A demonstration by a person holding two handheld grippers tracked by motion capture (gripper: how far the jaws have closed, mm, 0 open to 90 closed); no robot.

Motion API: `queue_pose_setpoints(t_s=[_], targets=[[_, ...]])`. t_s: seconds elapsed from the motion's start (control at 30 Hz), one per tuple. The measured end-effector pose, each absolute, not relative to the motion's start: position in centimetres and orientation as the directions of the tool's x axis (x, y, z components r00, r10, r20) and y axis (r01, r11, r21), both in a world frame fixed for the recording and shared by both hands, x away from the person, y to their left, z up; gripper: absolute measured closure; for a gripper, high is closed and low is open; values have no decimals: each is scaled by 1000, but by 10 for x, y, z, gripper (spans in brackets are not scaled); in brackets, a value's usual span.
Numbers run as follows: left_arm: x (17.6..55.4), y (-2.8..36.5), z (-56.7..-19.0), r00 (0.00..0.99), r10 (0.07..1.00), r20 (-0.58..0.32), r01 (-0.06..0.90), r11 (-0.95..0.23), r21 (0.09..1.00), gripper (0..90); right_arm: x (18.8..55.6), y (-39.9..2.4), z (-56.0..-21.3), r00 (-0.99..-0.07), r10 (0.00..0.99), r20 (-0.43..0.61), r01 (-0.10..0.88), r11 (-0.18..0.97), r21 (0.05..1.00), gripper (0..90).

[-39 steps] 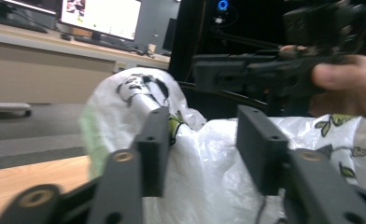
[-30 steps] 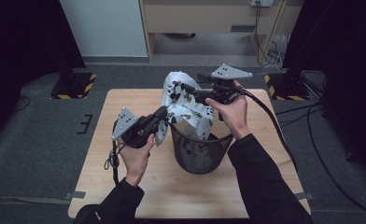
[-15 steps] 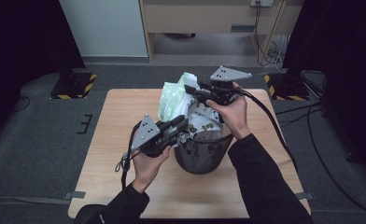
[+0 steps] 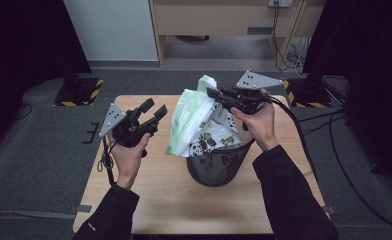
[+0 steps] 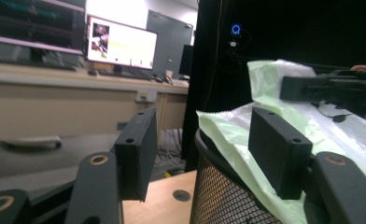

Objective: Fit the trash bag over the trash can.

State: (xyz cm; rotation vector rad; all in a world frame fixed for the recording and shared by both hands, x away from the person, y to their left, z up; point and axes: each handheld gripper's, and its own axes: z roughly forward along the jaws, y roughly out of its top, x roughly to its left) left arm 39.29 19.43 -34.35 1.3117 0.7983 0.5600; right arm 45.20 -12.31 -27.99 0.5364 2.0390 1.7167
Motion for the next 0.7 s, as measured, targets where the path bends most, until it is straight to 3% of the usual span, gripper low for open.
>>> queue_pose_setpoints(t_s=[0.23, 0.43, 0.57, 0.7], targets=[[402, 169, -352, 669, 716, -200, 118, 163, 980, 417, 451, -120, -282, -846, 529, -72, 17, 160, 987, 848], [408, 164, -356, 673, 703, -231, 157, 169, 973, 644, 450, -121, -282, -847, 526, -75, 9, 155, 988, 849], [408, 170, -354, 669, 703, -240, 160, 179, 971, 876, 450, -121, -281, -847, 526, -74, 9, 152, 988, 851], [405, 173, -350, 637, 747, -193, 137, 137, 981, 900, 450, -123, -280, -846, 528, -72, 6, 145, 989, 850]])
